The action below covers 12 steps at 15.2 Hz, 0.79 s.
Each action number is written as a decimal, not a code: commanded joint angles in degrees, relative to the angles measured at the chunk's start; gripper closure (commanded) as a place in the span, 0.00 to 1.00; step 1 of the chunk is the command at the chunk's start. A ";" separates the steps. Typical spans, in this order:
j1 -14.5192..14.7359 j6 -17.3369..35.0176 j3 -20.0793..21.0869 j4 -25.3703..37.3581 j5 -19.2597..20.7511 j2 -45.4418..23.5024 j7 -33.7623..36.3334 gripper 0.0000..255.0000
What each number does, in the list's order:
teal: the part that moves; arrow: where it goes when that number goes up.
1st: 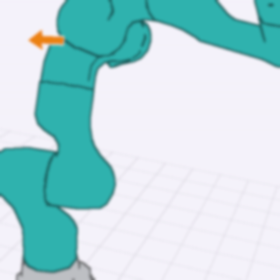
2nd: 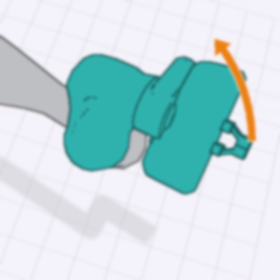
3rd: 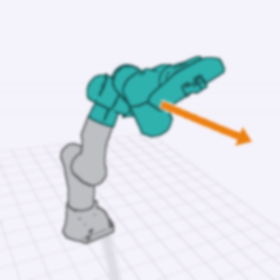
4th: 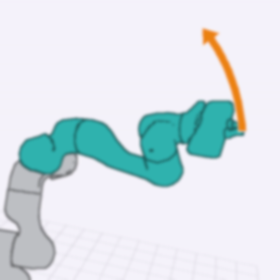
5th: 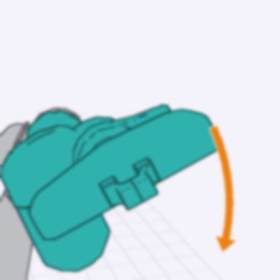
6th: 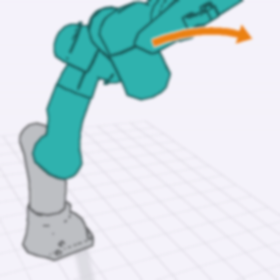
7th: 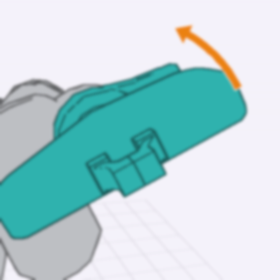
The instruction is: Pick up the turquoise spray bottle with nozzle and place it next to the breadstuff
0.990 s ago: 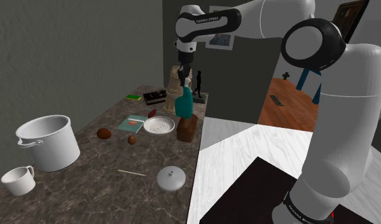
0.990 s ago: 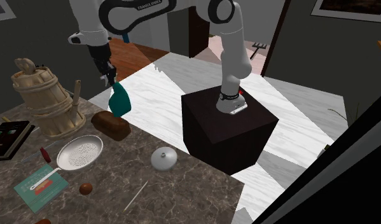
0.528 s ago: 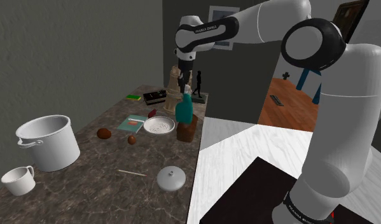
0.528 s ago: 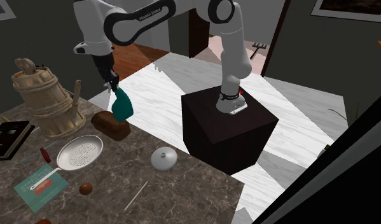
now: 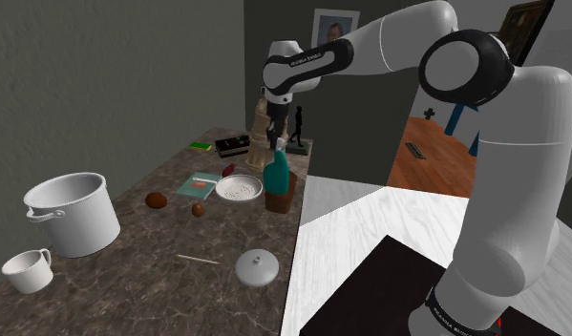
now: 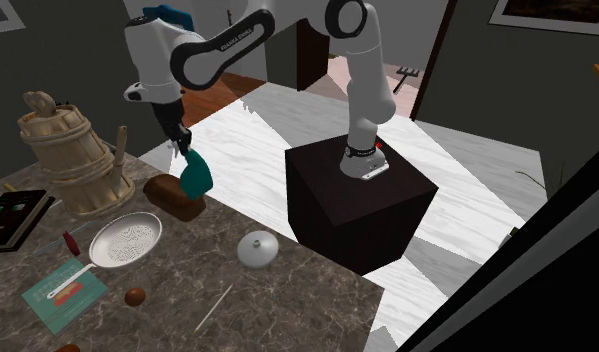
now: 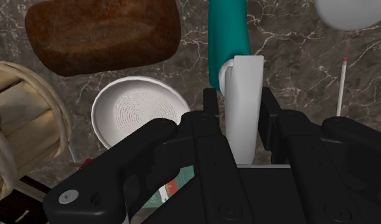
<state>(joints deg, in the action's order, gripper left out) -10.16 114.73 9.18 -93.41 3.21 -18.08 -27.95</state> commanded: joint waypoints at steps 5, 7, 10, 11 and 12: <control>-0.01 4.27 -0.12 -3.07 0.27 -1.18 0.15 1.00; 0.00 5.63 -0.16 -3.94 0.38 -1.67 0.22 1.00; 0.04 7.63 -0.24 -5.15 0.56 -2.47 0.34 1.00; 0.05 8.29 -0.26 -5.53 0.63 -2.76 0.38 1.00; 0.06 8.95 -0.29 -5.89 0.69 -3.06 0.43 1.00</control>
<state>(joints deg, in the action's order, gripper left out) -10.17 122.96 8.92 -99.17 3.79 -20.59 -27.64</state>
